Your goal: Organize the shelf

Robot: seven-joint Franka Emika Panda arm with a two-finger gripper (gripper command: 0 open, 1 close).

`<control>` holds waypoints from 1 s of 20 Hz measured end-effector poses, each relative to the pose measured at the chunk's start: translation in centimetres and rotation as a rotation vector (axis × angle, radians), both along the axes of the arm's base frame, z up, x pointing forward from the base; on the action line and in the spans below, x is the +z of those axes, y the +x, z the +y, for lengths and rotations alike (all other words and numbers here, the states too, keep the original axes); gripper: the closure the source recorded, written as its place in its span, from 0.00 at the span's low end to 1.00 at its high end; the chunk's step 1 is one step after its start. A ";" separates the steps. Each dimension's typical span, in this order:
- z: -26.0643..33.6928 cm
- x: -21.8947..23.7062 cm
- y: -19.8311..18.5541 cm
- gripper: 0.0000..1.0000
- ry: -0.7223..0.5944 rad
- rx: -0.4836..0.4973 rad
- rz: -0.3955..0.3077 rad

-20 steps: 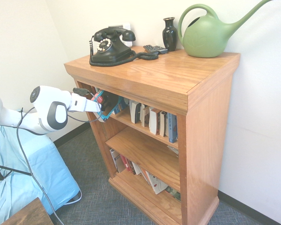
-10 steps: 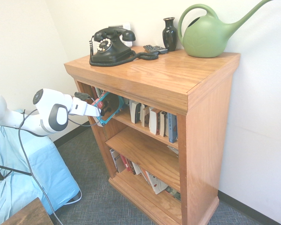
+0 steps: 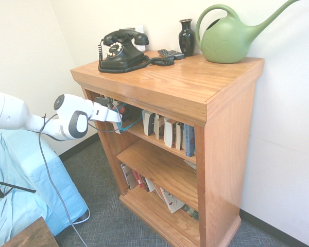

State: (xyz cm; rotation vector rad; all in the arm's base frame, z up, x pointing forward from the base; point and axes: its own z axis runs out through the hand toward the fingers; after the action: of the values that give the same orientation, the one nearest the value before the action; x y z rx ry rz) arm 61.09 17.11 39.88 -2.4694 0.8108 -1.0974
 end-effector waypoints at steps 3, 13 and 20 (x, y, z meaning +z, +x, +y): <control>0.1 -0.7 1.7 1.00 -0.010 0.002 -0.008; 0.1 -0.8 1.8 0.00 -0.022 0.006 -0.015; -0.1 -2.0 1.2 0.00 -0.062 0.020 0.006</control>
State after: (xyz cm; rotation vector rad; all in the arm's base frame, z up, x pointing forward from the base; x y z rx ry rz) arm 62.32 16.98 37.87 -2.5271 0.7635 -1.1250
